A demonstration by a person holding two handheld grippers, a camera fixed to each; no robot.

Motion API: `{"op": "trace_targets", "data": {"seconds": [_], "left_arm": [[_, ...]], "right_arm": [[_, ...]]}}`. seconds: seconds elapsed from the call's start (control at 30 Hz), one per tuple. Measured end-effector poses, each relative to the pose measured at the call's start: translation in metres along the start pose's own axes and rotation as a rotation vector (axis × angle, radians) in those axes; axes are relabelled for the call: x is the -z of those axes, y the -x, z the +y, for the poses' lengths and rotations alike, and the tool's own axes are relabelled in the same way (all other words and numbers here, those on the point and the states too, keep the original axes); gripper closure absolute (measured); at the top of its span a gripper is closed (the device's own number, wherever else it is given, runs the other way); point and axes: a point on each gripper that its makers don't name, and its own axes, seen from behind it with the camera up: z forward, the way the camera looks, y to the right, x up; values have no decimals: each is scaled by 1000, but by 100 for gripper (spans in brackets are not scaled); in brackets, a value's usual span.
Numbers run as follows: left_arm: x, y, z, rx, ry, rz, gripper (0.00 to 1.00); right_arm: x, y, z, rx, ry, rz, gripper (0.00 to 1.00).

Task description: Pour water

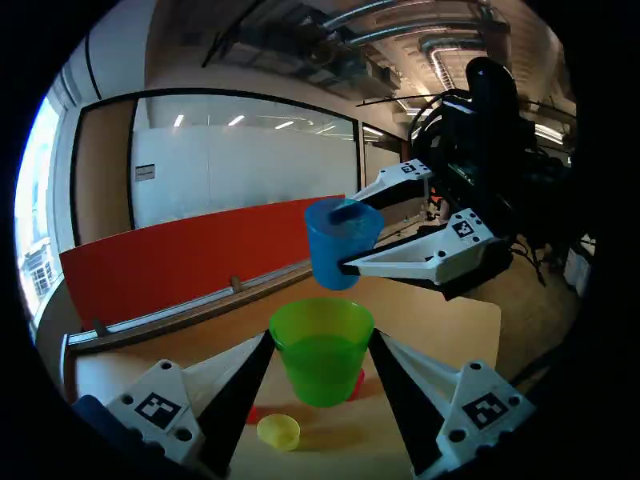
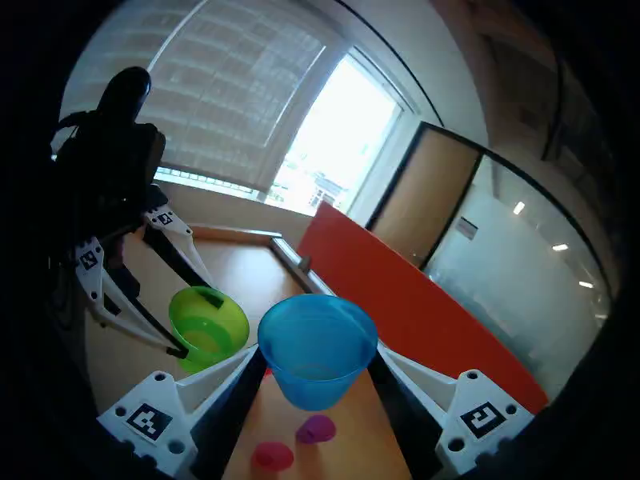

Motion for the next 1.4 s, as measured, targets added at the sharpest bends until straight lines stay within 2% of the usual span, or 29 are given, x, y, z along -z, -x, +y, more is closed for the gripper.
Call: {"op": "trace_targets", "data": {"seconds": [0.27,0.7,1.0,1.4], "left_arm": [[-1,2,-5,11,-8,-6,14],[-13,6,-11,26,-24,-13,14],[-24,13,-18,38,-76,-20,14],[-31,25,-15,86,-120,-34,14]], "right_arm": [[-2,5,2,-44,9,-4,11],[-9,18,9,-87,-5,-22,11],[-16,25,21,-110,-25,-30,11],[-40,41,34,-117,-90,-49,11]]}}
